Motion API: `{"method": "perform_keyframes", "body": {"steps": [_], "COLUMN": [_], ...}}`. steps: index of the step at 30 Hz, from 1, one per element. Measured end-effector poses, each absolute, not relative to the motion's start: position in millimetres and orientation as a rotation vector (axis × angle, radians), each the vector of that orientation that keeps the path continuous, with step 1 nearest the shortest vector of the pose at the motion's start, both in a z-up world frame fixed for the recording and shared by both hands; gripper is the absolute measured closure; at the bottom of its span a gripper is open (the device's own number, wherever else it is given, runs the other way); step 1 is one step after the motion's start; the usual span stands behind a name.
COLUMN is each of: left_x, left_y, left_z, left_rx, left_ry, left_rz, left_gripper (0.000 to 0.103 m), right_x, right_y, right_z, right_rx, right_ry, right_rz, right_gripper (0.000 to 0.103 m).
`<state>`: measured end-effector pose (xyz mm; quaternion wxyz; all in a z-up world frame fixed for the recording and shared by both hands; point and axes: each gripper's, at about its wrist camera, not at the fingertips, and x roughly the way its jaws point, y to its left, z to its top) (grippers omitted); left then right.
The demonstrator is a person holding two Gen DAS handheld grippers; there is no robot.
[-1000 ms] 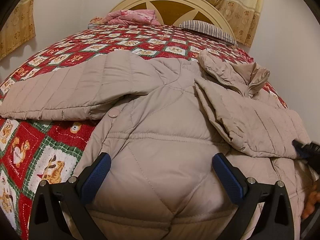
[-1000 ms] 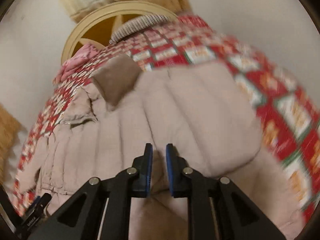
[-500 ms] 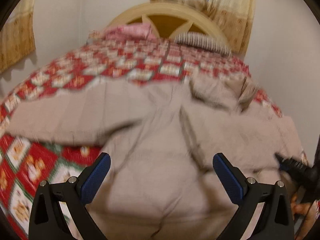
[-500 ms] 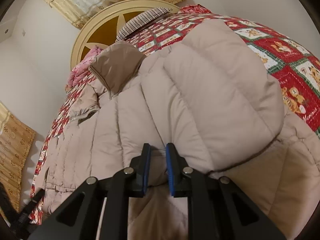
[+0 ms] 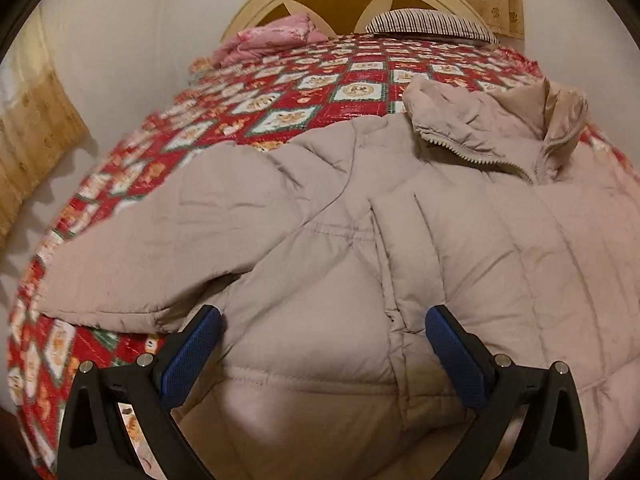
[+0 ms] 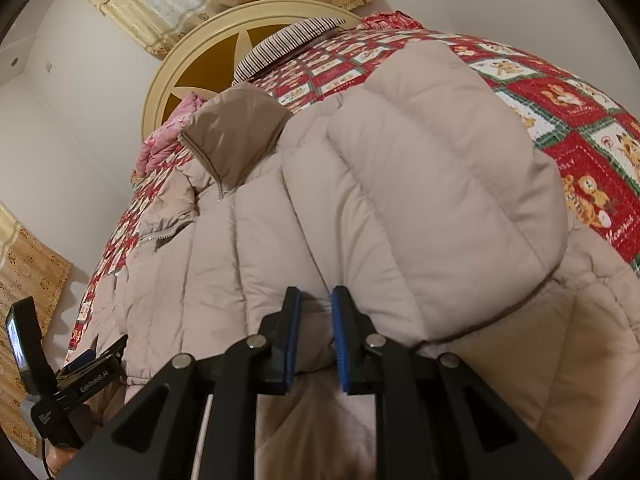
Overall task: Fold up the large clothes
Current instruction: 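Grasp the other jacket sleeve with the left gripper and lift it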
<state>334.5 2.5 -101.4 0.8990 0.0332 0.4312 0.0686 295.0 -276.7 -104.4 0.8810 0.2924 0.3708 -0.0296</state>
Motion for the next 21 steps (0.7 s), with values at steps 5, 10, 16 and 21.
{"method": "perform_keyframes", "body": {"steps": [5,10,16,21], "left_x": [306,266,256,263], "left_y": [78,213,335,367], "left_z": [-62,-39,-75,-105], "left_rx": [-0.219,-0.48,-0.729,-0.842], "left_ry": [0.786,0.63,0.694,0.71], "left_rz": [0.142,0.416,0.742,0.784], "left_gripper": [0.001,0.001,0.001,0.001], "right_x": [295,295,296,296], "right_y": [-280,-280,-280,-280], "right_z": [-105,-105,-106,-106], "right_rx": [0.629,0.628,0.62,0.621], "right_ry": [0.766,0.766,0.768,0.768], "right_rz": [-0.053,-0.054,-0.059,-0.061], "right_gripper": [0.084,0.084,0.084,0.084]}}
